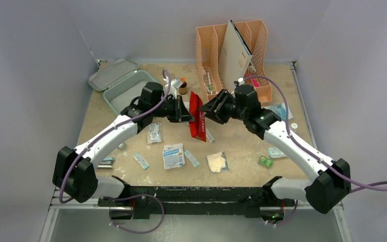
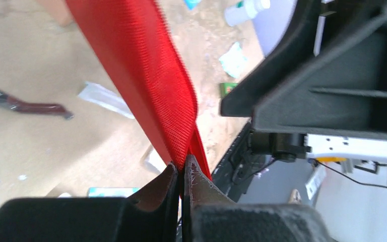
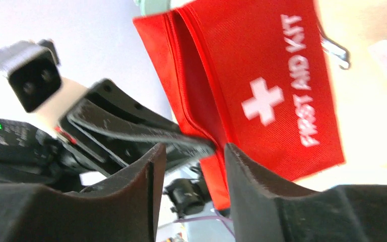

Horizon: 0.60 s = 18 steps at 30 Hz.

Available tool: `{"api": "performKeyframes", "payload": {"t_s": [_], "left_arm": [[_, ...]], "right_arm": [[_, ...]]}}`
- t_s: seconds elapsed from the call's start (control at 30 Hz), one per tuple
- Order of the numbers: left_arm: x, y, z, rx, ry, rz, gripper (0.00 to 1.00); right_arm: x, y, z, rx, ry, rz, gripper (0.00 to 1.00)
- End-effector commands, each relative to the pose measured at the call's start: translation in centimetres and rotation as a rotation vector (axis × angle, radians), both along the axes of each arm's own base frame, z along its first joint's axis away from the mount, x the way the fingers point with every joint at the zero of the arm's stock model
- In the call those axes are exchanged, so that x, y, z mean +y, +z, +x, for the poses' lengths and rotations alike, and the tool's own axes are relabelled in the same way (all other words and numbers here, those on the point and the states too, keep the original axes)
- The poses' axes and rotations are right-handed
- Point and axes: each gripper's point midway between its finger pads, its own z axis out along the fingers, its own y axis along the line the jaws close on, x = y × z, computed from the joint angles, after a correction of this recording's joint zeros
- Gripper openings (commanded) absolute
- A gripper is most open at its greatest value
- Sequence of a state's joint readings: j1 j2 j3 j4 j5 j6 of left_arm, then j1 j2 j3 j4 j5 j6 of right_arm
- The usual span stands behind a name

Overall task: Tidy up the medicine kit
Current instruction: Pick up the medicine pouch from the center of the board.

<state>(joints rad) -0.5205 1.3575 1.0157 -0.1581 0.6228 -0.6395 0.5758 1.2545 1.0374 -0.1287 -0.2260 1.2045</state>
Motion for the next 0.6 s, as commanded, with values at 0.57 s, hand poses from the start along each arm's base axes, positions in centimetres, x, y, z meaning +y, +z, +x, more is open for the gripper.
{"api": "performKeyframes", "payload": {"t_s": [0.57], "left_arm": [[8.4, 3.4, -2.6, -0.318, 0.087, 0.350, 0.00]], "right_arm": [[-17.2, -7.5, -6.4, 0.242, -0.338, -0.753, 0.94]]}}
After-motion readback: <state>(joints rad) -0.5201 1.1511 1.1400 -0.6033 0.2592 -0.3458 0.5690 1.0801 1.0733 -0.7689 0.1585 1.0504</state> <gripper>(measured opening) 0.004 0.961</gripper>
